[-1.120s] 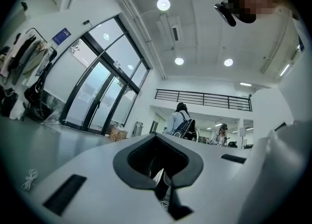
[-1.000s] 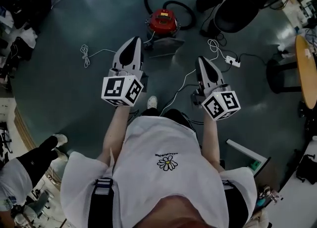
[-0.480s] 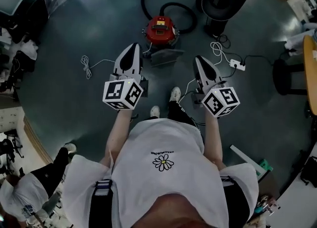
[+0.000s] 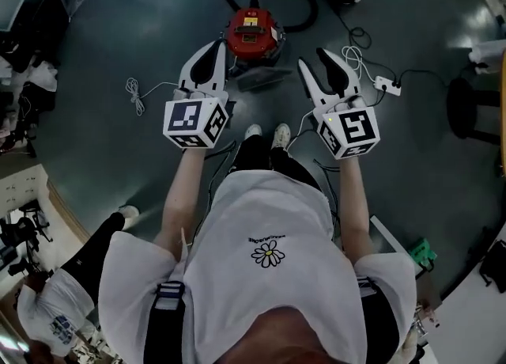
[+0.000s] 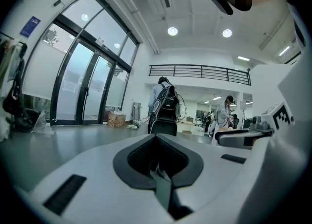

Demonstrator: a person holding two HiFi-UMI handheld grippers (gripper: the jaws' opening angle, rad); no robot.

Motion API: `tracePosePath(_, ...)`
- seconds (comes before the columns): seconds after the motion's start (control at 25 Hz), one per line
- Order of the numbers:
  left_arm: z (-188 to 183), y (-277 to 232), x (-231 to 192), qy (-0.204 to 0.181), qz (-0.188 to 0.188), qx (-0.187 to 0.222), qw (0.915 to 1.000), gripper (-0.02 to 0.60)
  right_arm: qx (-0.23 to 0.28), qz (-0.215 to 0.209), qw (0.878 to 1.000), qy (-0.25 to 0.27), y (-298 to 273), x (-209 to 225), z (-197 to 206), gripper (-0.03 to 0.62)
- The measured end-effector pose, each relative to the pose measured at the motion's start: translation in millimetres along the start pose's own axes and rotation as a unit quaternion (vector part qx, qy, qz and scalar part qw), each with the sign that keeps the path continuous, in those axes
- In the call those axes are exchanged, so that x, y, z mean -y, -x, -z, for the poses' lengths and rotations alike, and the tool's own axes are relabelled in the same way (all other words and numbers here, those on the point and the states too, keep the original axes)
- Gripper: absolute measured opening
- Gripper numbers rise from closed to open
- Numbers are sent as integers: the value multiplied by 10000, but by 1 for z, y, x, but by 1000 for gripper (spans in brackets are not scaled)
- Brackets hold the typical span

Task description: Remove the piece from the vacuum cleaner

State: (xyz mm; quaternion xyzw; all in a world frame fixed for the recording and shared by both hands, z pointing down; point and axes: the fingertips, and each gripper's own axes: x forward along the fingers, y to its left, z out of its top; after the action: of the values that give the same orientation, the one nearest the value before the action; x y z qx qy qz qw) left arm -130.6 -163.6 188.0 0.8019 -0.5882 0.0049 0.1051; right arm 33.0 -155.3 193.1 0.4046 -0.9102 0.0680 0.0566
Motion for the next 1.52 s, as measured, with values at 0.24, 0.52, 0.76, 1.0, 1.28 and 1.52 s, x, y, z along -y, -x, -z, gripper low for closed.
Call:
tracePosePath(0.24, 71, -81, -29, -1191, 343, -1134, 9858, 3, -831, -387, 9916, 910, -45, 7, 43, 199)
tracePosePath(0.52, 261, -179, -78, -3606, 1161, -2382, 8943, 3, -2181, -835, 9477, 2177, -125, 25, 226, 199)
tracePosePath(0.76, 418, -220, -123, -4281, 1802, -3338, 8203, 3, -3547, -1594, 8812, 2687, -178, 28, 407, 199)
tracePosePath(1.0, 495, -233, -142, -4605, 1965, -3973, 7691, 3, -4193, -1606, 8473, 2836, -197, 35, 506, 200)
tracePosePath(1.28, 533, -239, -148, -4676, 2073, -4480, 7333, 2, -4857, -1843, 7978, 3060, -202, 54, 580, 199)
tracePosePath(1.52, 535, -239, -150, -5114, 2141, -4544, 6972, 2, -5384, -1553, 7724, 2991, -207, 70, 619, 199)
